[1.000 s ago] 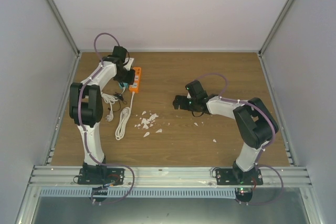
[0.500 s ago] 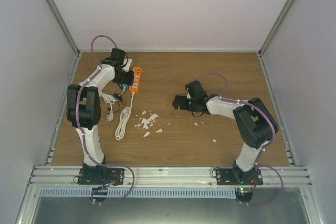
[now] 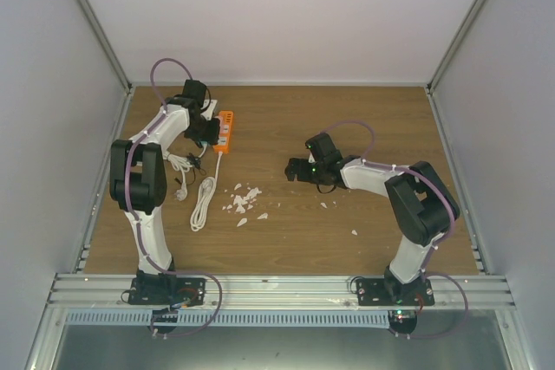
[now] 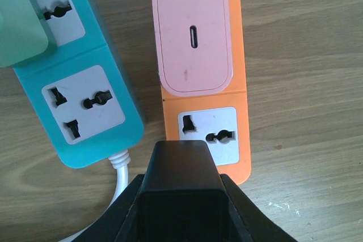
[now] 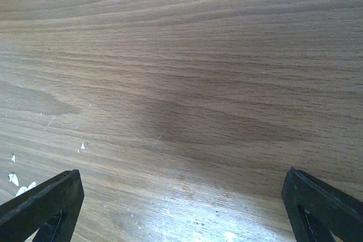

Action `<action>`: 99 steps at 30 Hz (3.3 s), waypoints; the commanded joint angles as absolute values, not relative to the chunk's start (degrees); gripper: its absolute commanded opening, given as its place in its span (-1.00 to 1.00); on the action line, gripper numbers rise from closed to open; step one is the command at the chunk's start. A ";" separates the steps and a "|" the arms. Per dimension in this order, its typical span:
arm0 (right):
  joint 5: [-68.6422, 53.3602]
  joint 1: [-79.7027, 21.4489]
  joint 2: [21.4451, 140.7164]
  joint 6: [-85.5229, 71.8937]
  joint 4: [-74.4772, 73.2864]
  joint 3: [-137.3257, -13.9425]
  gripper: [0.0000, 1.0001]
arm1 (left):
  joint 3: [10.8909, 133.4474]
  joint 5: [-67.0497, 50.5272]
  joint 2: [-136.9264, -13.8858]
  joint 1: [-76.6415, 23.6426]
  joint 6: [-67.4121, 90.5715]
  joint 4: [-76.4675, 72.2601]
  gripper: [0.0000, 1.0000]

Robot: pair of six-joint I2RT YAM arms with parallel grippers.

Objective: Insert the plug

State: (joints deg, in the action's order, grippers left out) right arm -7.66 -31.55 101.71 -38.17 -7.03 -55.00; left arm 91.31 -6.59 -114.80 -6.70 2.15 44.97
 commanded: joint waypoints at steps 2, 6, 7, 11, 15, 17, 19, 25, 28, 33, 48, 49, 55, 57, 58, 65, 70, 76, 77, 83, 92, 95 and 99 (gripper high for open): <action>-7.68 -31.95 102.69 -37.72 -8.51 -55.99 0.97 | 89.39 -5.07 -115.10 -6.32 2.99 48.18 -1.00; -7.88 -32.07 102.74 -37.71 -8.56 -56.15 0.97 | 90.57 -5.34 -114.39 -6.28 2.94 47.74 -1.00; -7.87 -32.02 102.74 -37.71 -8.53 -56.11 0.97 | 91.13 -5.47 -114.48 -6.28 2.94 48.06 -1.00; -7.93 -32.04 102.85 -37.61 -8.54 -56.24 0.97 | 92.91 -5.97 -114.85 -6.36 3.00 49.19 -1.00; -7.92 -32.08 103.01 -37.62 -8.48 -56.28 0.97 | 93.50 -6.29 -115.21 -6.41 3.24 49.32 -1.00; -7.99 -32.06 103.08 -37.65 -8.53 -56.26 0.96 | 93.60 -6.30 -115.52 -6.36 3.27 49.33 -1.00; -8.06 -32.16 103.17 -37.54 -8.53 -56.41 0.97 | 93.67 -6.40 -115.62 -6.40 3.29 48.95 -1.00; -8.17 -32.19 103.44 -37.40 -8.53 -56.54 0.96 | 94.49 -6.88 -115.41 -6.87 3.51 48.09 -1.00; -8.27 -32.25 103.69 -37.36 -8.62 -56.65 0.96 | 96.40 -6.92 -114.90 -6.95 3.52 49.00 -1.00; -8.30 -32.34 103.99 -37.33 -8.72 -56.90 0.96 | 97.90 -6.97 -114.53 -7.10 3.36 50.16 -1.00; -8.24 -32.52 104.41 -37.09 -8.94 -57.28 0.96 | 94.31 -6.78 -117.15 -8.99 4.22 45.64 -1.00; -8.23 -32.52 104.48 -37.02 -8.96 -57.29 0.96 | 94.23 -6.53 -117.68 -9.11 4.39 45.45 -1.00; -8.36 -32.61 104.76 -36.92 -9.07 -57.45 0.96 | 94.39 -4.37 -119.20 -9.64 4.95 45.11 -1.00; -8.35 -32.60 104.85 -36.92 -9.13 -57.52 0.96 | 94.32 -3.32 -118.96 -9.58 5.05 44.96 -1.00; -8.39 -32.61 104.85 -36.90 -9.14 -57.50 0.96 | 94.24 -2.77 -118.73 -9.58 5.03 44.99 -1.00; -8.36 -32.74 105.03 -36.84 -9.21 -57.71 0.96 | 93.66 -0.46 -117.32 -9.60 3.86 46.14 -1.00; -8.39 -32.87 105.25 -36.74 -9.32 -57.90 0.96 | 91.31 -1.76 -116.64 -9.62 3.23 45.09 -1.00; -8.08 -32.95 105.72 -36.65 -9.43 -58.11 0.96 | 90.10 -2.28 -117.68 -9.60 3.01 43.78 -1.00; -8.06 -33.01 105.85 -36.57 -9.48 -58.21 0.96 | 90.14 -2.49 -118.14 -9.63 3.21 43.65 -1.00; -8.20 -33.04 106.08 -36.56 -9.67 -58.40 0.96 | 88.46 -2.17 -120.37 -9.72 3.76 42.41 -1.00; -8.01 -33.22 106.24 -36.47 -9.75 -58.45 0.96 | 84.55 3.59 -121.65 -10.61 3.32 40.67 -1.00; -8.01 -33.21 106.42 -36.39 -9.86 -58.61 0.96 | 84.94 4.09 -122.10 -11.32 3.22 40.91 -1.00; -8.00 -33.29 106.46 -36.39 -9.93 -58.70 0.96 | 86.30 5.07 -123.12 -12.04 3.13 42.15 -1.00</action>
State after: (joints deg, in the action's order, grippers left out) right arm -7.81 -32.60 104.49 -36.69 -7.88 -58.35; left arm 88.66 2.13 -116.16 -11.20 3.86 39.46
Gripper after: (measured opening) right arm 0.978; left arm 0.255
